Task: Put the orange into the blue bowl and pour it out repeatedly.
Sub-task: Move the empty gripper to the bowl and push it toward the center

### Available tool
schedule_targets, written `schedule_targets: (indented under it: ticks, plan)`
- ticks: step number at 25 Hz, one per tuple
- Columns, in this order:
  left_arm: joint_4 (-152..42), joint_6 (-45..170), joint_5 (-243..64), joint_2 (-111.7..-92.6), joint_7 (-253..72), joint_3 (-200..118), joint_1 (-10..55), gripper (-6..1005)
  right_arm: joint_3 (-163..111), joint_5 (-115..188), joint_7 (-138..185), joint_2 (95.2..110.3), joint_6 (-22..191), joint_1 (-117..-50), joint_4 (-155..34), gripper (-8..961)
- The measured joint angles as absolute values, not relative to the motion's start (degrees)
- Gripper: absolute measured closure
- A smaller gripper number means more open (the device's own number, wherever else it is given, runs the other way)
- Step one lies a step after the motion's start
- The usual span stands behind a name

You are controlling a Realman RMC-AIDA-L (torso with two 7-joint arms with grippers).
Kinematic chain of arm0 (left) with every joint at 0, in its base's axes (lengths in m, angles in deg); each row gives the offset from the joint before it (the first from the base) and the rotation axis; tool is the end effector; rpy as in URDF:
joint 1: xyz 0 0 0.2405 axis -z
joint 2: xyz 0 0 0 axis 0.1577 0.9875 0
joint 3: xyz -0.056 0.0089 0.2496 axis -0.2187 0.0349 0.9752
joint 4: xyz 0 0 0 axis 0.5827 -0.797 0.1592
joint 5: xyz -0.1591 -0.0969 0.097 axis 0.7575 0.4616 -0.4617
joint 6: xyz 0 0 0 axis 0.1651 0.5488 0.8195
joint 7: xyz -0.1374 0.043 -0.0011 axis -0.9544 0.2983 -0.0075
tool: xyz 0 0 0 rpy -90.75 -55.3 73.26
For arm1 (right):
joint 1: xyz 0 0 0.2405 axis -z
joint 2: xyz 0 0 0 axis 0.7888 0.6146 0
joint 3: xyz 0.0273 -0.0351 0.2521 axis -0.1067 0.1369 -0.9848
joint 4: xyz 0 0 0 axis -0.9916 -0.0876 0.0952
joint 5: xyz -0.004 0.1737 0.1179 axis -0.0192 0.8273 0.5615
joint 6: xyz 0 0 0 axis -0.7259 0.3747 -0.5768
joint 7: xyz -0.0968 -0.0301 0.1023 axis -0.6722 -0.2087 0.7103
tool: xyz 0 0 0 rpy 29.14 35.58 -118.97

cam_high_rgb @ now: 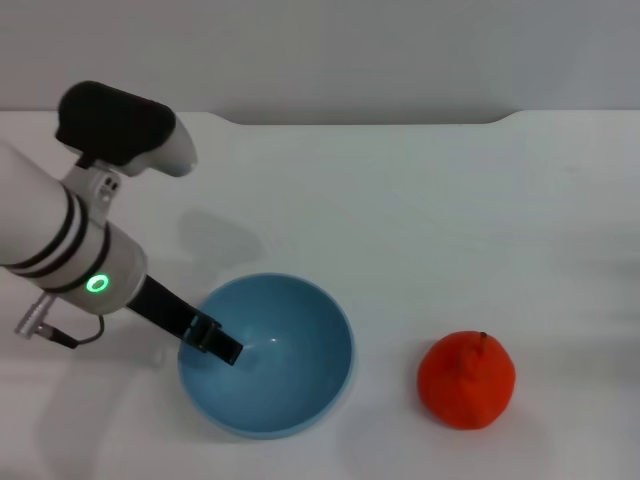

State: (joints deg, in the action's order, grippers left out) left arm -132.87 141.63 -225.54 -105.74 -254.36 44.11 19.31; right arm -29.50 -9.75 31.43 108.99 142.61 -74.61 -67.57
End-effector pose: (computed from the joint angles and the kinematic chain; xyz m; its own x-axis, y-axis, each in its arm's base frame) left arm -0.1966 0.3242 -0.0251 0.5550 0.8137 -0.1727 0.6838 -0.5645 -0.4624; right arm 0.3988 0.2931 0.0206 0.6402 -0.0349 -0.7674 -0.7430 0.2256 -0.6301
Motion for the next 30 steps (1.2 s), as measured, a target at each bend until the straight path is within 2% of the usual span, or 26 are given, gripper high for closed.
schedule_targets:
  ticks: [5,12,14,19,30]
  plan:
    - [-130.1,141.3,-224.6,-105.9,-254.6,43.0,21.1,208,-29.5,-9.8,31.4,109.0,142.6,-74.5,-67.5,509]
    - [-129.3,141.2,-223.5,-105.74,-254.6,41.1,21.8,413,-29.5,-9.8,31.4,108.95,142.6,-74.3,-67.5,514]
    - [-128.9,141.0,-223.6,-105.73,-254.6,41.0,22.0,653,-29.5,-9.8,31.4,108.93,142.7,-74.3,-67.5,515]
    - [-128.1,139.8,-223.6,-105.71,-254.6,41.5,22.2,855,-29.5,-9.8,31.4,108.85,142.7,-74.7,-67.5,518]
    - [-128.0,139.6,-223.5,-105.68,-254.6,40.9,22.3,988,-29.5,-9.8,31.8,108.83,142.9,-75.0,-67.6,525]
